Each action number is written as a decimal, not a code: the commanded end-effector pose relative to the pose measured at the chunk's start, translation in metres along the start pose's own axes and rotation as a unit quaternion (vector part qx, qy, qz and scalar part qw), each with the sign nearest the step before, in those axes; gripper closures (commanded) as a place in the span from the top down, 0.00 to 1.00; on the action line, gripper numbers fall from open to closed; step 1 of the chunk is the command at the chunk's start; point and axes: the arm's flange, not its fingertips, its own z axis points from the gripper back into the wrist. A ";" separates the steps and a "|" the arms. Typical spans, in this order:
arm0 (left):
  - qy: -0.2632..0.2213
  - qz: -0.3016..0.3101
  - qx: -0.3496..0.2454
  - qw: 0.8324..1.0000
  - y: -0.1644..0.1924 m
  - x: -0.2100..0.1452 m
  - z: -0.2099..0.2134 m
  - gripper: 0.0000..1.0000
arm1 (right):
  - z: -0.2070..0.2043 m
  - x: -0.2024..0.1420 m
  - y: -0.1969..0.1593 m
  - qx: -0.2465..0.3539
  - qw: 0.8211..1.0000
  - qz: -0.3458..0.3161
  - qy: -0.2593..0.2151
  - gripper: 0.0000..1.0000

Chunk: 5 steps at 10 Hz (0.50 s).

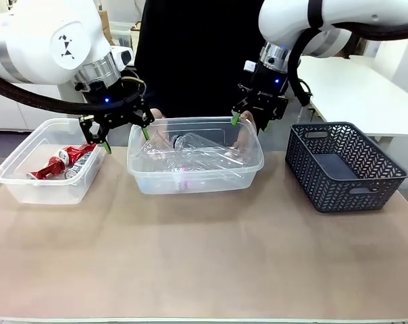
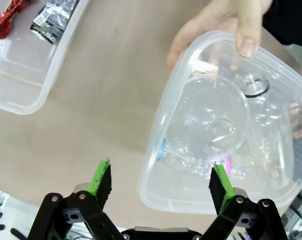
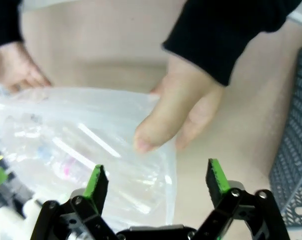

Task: Sort the waste into each basket.
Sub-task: Release the Organizing box you were holding.

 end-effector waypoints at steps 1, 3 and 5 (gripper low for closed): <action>0.026 -0.026 -0.062 0.997 0.019 -0.018 0.053 1.00 | 0.069 -0.098 -0.055 0.103 0.994 0.017 -0.033 1.00; 0.042 -0.043 -0.152 0.987 0.059 -0.064 0.083 1.00 | 0.104 -0.193 -0.095 0.189 0.978 -0.060 -0.069 1.00; 0.055 -0.074 -0.217 0.972 0.083 -0.094 0.075 1.00 | 0.081 -0.226 -0.117 0.186 0.968 -0.129 -0.112 1.00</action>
